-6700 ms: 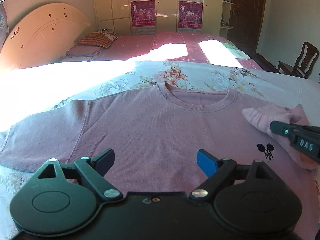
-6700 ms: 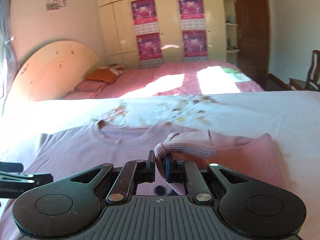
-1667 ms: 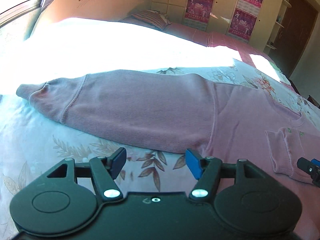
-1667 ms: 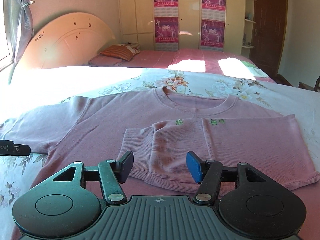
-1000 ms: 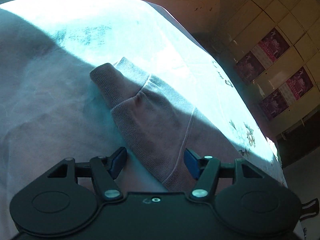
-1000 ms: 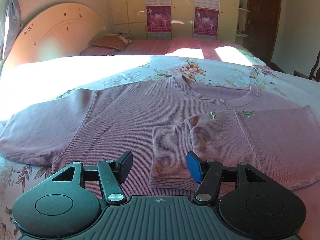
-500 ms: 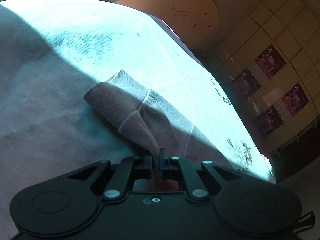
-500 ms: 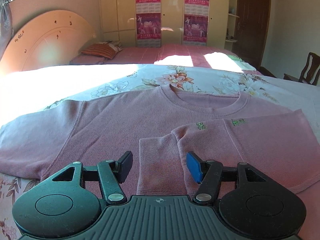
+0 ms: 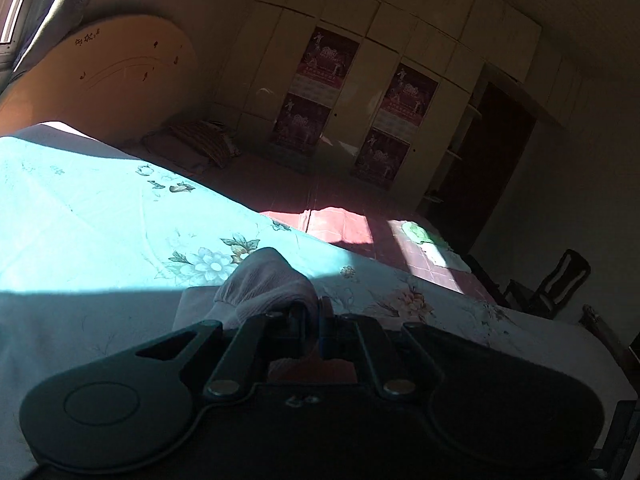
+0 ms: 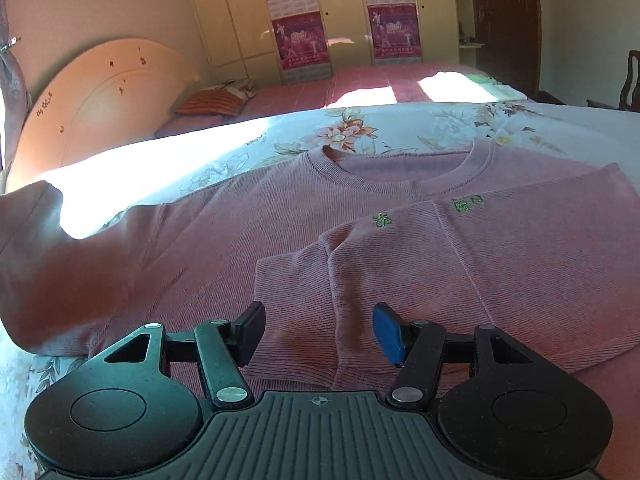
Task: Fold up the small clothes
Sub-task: 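Fold the held sleeve across the front with the left gripper, release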
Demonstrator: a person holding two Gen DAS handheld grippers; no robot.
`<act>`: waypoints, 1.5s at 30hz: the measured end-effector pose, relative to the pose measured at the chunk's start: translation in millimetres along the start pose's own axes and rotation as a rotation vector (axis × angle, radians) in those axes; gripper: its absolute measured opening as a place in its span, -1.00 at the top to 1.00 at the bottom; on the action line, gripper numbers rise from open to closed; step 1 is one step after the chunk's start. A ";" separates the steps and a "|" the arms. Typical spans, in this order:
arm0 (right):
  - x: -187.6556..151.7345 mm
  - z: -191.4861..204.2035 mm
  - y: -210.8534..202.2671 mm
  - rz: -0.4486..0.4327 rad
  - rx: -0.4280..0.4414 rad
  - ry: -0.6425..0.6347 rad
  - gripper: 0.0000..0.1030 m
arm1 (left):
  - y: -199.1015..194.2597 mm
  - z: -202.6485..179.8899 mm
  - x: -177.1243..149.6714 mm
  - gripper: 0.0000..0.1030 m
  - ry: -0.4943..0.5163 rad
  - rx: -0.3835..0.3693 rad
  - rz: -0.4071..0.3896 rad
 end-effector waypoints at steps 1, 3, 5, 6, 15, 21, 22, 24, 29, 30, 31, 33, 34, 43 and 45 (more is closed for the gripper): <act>2.4 -7.4 -5.9 -0.005 0.001 0.004 -0.15 | 7.3 -22.5 -7.4 0.91 0.023 -0.044 0.019; 6.9 -24.2 -19.1 -0.015 0.004 0.018 -0.15 | 21.3 -62.4 -24.6 0.91 0.078 -0.104 0.051; 10.4 -42.7 -32.0 -0.019 0.000 0.027 -0.15 | 34.6 -93.7 -48.2 0.91 0.110 -0.157 0.097; 11.6 -51.4 -37.4 -0.020 -0.002 0.030 -0.15 | 43.0 -108.9 -58.3 0.91 0.130 -0.177 0.127; 15.4 -95.4 -69.0 -0.019 0.015 0.044 -0.15 | 49.5 -163.2 -123.2 -0.10 0.419 -0.148 0.286; 13.9 -62.0 -73.2 -0.020 0.085 -0.045 -0.15 | 11.7 -116.0 -101.9 -0.09 0.251 -0.039 0.260; 13.5 -52.1 -73.9 -0.024 0.103 -0.072 -0.15 | 6.3 -103.6 -96.7 -0.09 0.217 -0.006 0.251; 9.1 -30.4 -74.1 -0.030 0.119 -0.149 -0.15 | 4.7 -81.3 -91.0 -0.09 0.187 0.055 0.249; -23.6 20.4 -62.2 -0.012 0.079 -0.406 -0.14 | 16.8 -37.4 -86.7 -0.06 0.141 0.186 0.271; -30.5 27.3 -60.7 -0.013 0.073 -0.451 -0.14 | 19.3 -32.8 -88.0 -0.06 0.133 0.188 0.278; -35.6 32.5 -60.5 -0.019 0.065 -0.490 -0.14 | 21.8 -28.8 -89.6 -0.06 0.118 0.185 0.287; -45.9 43.9 -58.0 -0.040 0.046 -0.584 -0.14 | 28.2 -22.3 -93.1 -0.06 0.089 0.184 0.307; -51.1 50.8 -54.3 -0.053 0.034 -0.643 -0.14 | 29.5 -17.7 -97.0 -0.06 0.071 0.179 0.320; -59.9 72.1 -4.3 -0.003 0.037 -0.832 0.66 | 33.2 -9.2 -94.0 -0.08 0.053 0.170 0.310; -43.9 63.8 -4.8 0.016 0.073 -0.709 0.73 | 32.4 -9.8 -91.7 -0.08 0.052 0.171 0.304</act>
Point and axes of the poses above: each gripper's, at about its wrist camera, not at the fingertips, and y roughly the way its jaws point, z to its left, x to its top, the point moved 1 cm from there along y, roughly the way its jaws point, and after that the axes turned 4 degrees about y, right-handed, at the moved point
